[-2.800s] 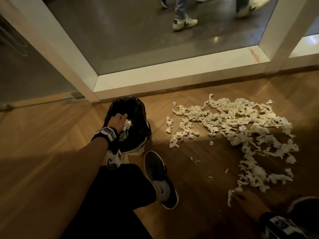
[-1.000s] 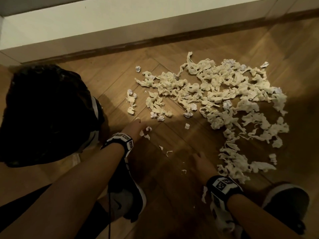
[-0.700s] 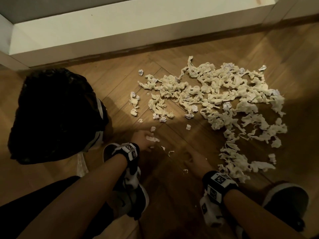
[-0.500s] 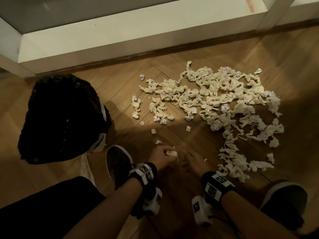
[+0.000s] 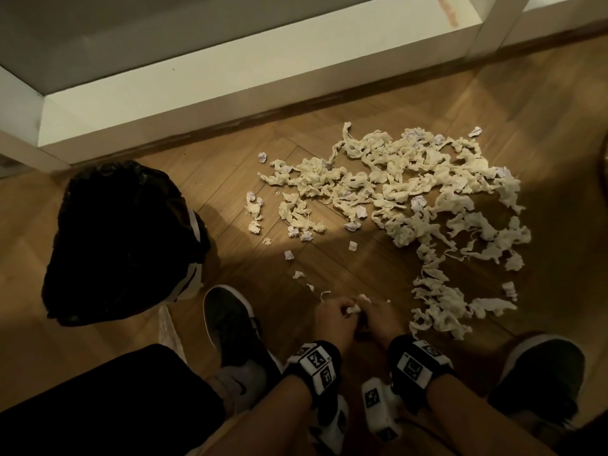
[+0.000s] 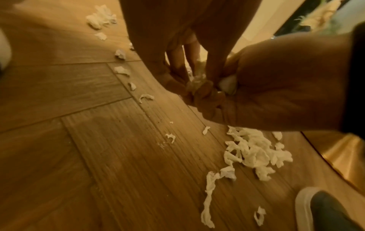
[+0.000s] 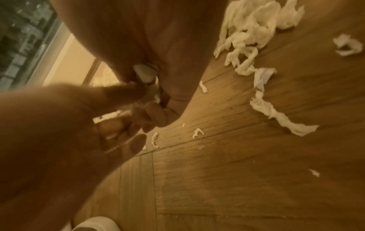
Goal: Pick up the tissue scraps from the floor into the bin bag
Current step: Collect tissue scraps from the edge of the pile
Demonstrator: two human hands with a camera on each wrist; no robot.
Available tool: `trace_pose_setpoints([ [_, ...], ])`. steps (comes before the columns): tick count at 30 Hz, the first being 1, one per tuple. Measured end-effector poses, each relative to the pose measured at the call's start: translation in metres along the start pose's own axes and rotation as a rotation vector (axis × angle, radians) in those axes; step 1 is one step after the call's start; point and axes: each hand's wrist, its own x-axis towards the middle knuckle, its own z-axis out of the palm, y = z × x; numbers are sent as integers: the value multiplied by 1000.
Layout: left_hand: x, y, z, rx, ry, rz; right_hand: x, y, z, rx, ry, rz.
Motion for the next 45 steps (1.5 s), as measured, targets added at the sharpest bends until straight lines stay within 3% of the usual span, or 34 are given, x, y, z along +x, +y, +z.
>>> trace_pose_setpoints([
  [6, 4, -4, -3, 98, 53, 59, 1, -3, 2, 80, -29, -12],
  [10, 1, 7, -4, 373, -37, 156, 6, -4, 6, 27, 39, -11],
  [15, 11, 1, -26, 239, -298, 134, 20, -1, 3, -125, 4, -8],
  [18, 40, -11, -57, 437, -393, 152, 34, 4, -2, -334, 27, -58],
  [23, 108, -15, -128, 683, -53, 198, 47, 11, -17, -914, -38, -110],
  [26, 153, -9, -168, 780, 62, 166, 53, 18, -21, -967, -54, -117],
  [30, 209, -10, -199, 882, -5, -10, 58, 28, -22, -892, -79, -149],
  [35, 237, -22, -203, 929, -90, -98, 58, 32, -26, -869, -75, -177],
  [45, 218, -43, -175, 856, 9, 0, 53, 26, -25, -933, -113, -211],
])
